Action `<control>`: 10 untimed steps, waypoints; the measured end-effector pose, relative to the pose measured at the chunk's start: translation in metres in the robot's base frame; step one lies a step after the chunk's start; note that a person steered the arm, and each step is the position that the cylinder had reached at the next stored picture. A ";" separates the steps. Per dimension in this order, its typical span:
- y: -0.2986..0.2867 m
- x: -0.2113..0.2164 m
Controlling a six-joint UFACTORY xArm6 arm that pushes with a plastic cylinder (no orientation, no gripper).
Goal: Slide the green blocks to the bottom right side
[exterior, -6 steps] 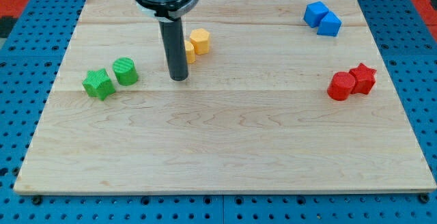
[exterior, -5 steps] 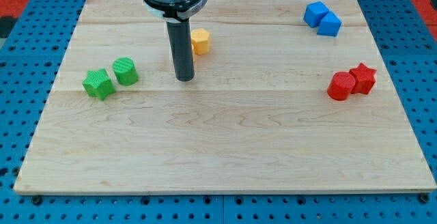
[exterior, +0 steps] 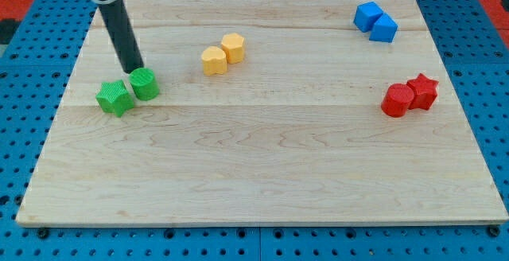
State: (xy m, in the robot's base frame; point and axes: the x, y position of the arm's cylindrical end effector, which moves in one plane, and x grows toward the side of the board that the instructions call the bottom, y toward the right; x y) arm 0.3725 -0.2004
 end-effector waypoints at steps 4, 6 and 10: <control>-0.031 0.058; 0.004 0.079; 0.003 0.009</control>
State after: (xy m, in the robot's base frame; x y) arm 0.3816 -0.1970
